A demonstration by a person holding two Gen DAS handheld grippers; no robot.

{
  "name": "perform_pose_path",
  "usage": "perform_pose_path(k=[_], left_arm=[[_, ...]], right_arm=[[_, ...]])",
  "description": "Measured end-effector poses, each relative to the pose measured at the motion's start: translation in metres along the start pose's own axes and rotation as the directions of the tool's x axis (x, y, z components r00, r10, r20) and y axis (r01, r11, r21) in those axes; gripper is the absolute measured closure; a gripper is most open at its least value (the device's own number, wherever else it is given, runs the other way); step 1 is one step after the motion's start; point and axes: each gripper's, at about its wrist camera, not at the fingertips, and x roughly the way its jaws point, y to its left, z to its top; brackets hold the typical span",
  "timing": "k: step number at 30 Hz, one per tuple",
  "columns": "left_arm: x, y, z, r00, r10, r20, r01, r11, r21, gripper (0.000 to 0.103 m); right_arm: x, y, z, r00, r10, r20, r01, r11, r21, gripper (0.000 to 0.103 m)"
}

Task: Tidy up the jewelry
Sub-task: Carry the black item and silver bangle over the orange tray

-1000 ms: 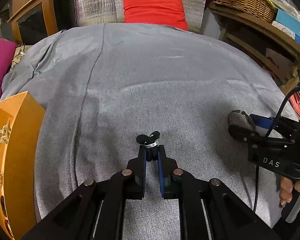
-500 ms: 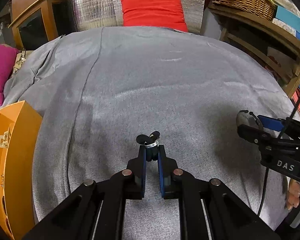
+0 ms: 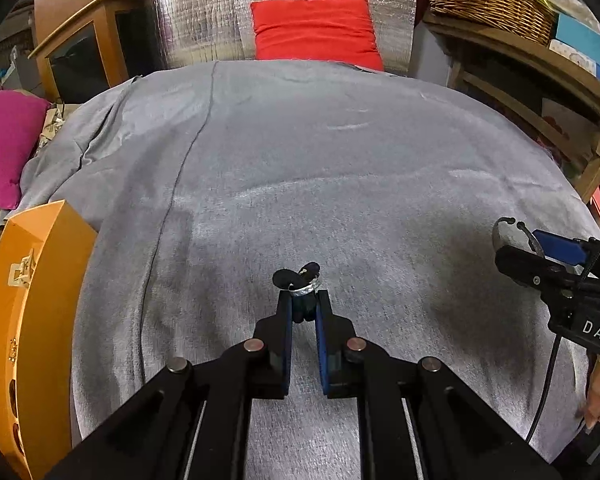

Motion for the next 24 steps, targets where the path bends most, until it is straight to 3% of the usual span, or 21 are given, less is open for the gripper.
perform_pose_path(k=[11,24], left_arm=[[-0.026,0.007,-0.014,0.999,0.025,0.042,-0.024,0.999,-0.034,0.092],[-0.056,0.041,-0.033,0.987,0.138,0.084,-0.127,0.985,-0.120,0.092]], right_arm=[[-0.020,0.021,-0.007,0.997,0.051,0.065,-0.050,0.999,-0.005,0.039],[-0.031,0.060,-0.022,0.987,0.135,0.087,-0.131,0.990,-0.049,0.039]])
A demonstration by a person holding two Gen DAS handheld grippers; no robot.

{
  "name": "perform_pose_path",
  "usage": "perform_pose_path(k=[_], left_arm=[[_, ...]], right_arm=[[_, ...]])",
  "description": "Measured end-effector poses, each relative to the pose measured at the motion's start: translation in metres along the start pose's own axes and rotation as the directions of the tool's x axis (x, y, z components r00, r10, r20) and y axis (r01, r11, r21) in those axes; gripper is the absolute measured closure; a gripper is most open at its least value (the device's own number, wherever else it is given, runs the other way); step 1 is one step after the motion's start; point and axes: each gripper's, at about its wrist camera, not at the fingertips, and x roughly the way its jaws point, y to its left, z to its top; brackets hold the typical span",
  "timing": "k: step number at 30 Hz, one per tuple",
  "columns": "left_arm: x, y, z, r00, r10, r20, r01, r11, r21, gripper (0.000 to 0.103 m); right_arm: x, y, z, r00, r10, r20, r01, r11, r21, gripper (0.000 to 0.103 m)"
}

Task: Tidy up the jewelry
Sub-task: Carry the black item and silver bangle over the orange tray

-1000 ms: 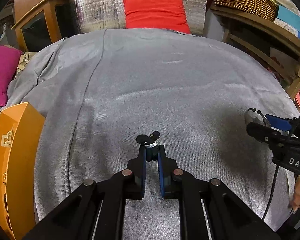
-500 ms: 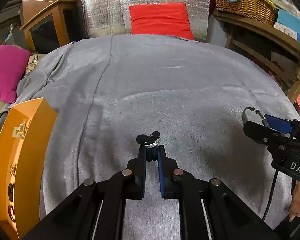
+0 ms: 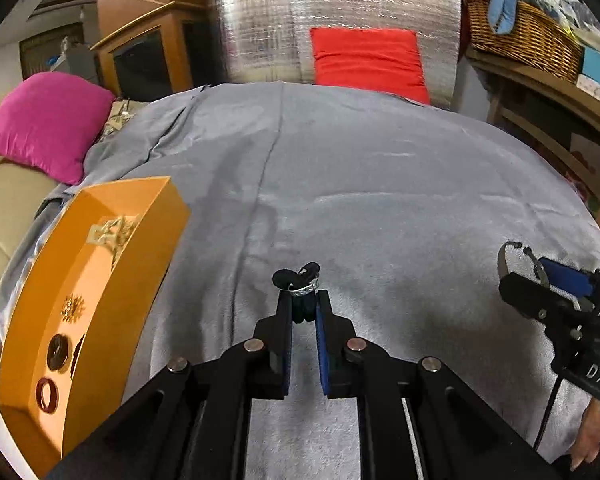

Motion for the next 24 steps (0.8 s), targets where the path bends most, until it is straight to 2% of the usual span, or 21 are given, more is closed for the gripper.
perform_pose_path(k=[8,13,17,24], left_arm=[[-0.009,0.014,-0.006,0.999,-0.034,0.010,0.034,0.998,-0.045,0.092],[-0.020,0.024,-0.010,1.000,-0.013,0.028,0.015,0.998,-0.069,0.092],[-0.034,0.033,-0.016,0.998,0.037,0.050,-0.033,0.997,-0.072,0.092],[-0.075,0.061,-0.029,0.993,0.091,0.080,-0.085,0.994,-0.073,0.092]], right_arm=[[-0.006,0.009,-0.011,1.000,0.014,0.004,-0.014,1.000,0.009,0.039],[-0.009,0.005,-0.011,1.000,0.019,0.012,-0.019,0.999,0.028,0.039],[-0.014,0.006,-0.011,0.999,0.025,0.027,-0.026,0.999,0.030,0.039],[-0.026,0.025,-0.009,0.997,0.063,0.038,-0.064,0.998,0.018,0.039]])
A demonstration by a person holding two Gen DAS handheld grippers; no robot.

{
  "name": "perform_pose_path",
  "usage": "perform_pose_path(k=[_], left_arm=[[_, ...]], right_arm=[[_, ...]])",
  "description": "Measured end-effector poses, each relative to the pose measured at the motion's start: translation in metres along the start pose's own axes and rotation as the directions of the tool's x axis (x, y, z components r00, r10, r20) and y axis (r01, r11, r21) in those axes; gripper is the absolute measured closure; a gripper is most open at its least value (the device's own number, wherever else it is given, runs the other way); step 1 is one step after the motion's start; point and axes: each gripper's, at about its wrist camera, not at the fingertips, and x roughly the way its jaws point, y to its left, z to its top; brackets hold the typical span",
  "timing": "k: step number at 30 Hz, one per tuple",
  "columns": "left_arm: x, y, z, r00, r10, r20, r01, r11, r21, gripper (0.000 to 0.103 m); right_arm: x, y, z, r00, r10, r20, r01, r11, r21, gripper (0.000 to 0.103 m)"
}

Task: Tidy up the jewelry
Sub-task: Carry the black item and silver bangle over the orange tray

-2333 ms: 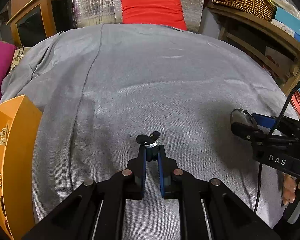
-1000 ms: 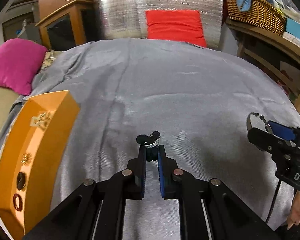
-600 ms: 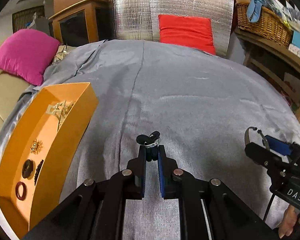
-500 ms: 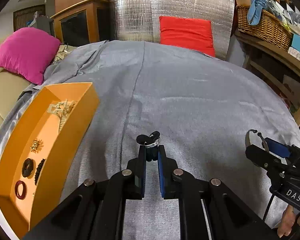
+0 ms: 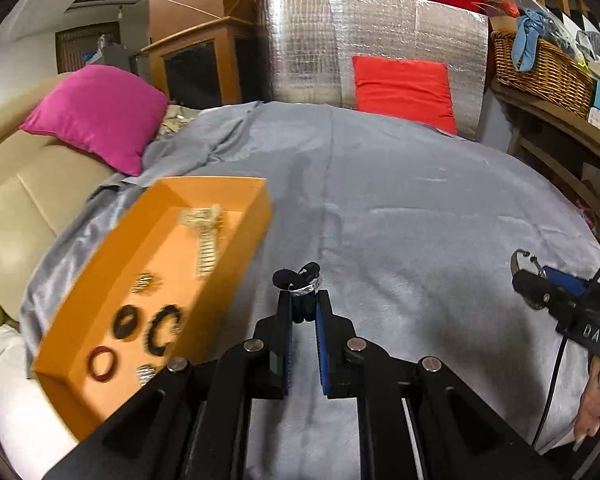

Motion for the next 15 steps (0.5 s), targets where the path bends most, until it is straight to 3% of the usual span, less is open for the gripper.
perform_pose_path(k=[8,15], left_arm=[[-0.046,0.062,-0.007,0.999,0.033,0.034,-0.032,0.999,-0.043,0.092],[-0.062,0.121,-0.025,0.998,0.055,0.017,-0.053,0.994,-0.098,0.092]], right_arm=[[-0.013,0.053,0.007,0.996,0.087,0.011,-0.086,0.994,-0.061,0.039],[-0.004,0.130,0.020,0.984,0.179,-0.020,-0.179,0.969,-0.168,0.039]])
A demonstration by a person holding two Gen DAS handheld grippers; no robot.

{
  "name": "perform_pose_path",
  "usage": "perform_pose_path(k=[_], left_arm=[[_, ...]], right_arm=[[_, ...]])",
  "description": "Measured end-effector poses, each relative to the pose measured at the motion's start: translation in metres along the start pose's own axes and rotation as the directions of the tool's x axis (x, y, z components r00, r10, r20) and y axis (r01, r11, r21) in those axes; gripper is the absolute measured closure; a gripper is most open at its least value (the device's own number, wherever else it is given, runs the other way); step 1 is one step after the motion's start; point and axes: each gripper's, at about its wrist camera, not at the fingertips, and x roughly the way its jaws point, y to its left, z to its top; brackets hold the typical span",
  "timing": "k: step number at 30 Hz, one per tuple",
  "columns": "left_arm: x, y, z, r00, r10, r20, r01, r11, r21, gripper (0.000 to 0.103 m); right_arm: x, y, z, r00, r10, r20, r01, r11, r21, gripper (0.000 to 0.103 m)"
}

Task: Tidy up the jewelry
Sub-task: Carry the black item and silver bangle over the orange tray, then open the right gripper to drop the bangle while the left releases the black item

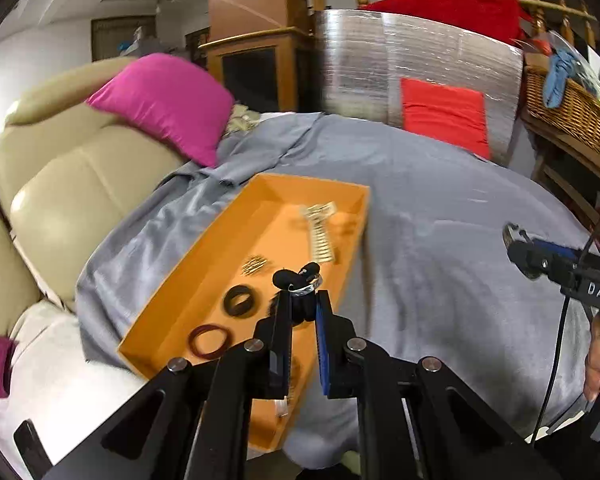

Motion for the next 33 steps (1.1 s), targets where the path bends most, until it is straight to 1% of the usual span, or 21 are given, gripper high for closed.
perform_pose_path(k=[4,9,12,17,20,22,27,29,33], left_arm=[[0.005,0.024,-0.010,1.000,0.011,-0.017,-0.011,1.000,-0.021,0.092],[0.020,0.050,-0.020,0.999,0.020,-0.048,-0.023,0.998,-0.064,0.092],[0.029,0.061,-0.024,0.997,0.040,-0.062,-0.045,0.996,-0.073,0.092],[0.048,0.070,-0.029,0.993,0.037,-0.110,-0.047,0.995,-0.085,0.092],[0.061,0.072,-0.033,0.990,0.032,-0.140,-0.044,0.995,-0.084,0.092],[0.069,0.073,-0.034,0.987,0.025,-0.159,-0.038,0.996,-0.082,0.092],[0.085,0.073,-0.034,0.981,0.026,-0.193,-0.039,0.997,-0.066,0.092],[0.088,0.074,-0.034,0.980,0.028,-0.198,-0.042,0.997,-0.065,0.092],[0.097,0.077,-0.034,0.977,0.029,-0.211,-0.045,0.997,-0.070,0.092]], right_arm=[[0.022,0.046,0.014,0.997,0.068,-0.026,-0.070,0.996,-0.056,0.039],[0.056,0.092,0.030,0.990,0.123,-0.064,-0.129,0.986,-0.106,0.038],[0.081,0.115,0.041,0.982,0.162,-0.101,-0.173,0.979,-0.111,0.039],[0.127,0.139,0.057,0.960,0.222,-0.171,-0.237,0.969,-0.074,0.038],[0.158,0.149,0.062,0.946,0.234,-0.224,-0.249,0.967,-0.043,0.038],[0.184,0.153,0.064,0.929,0.249,-0.274,-0.259,0.966,-0.001,0.039],[0.238,0.155,0.067,0.903,0.251,-0.348,-0.235,0.968,0.088,0.039],[0.254,0.154,0.069,0.898,0.254,-0.361,-0.229,0.967,0.110,0.039],[0.276,0.153,0.071,0.897,0.243,-0.369,-0.211,0.970,0.124,0.039]])
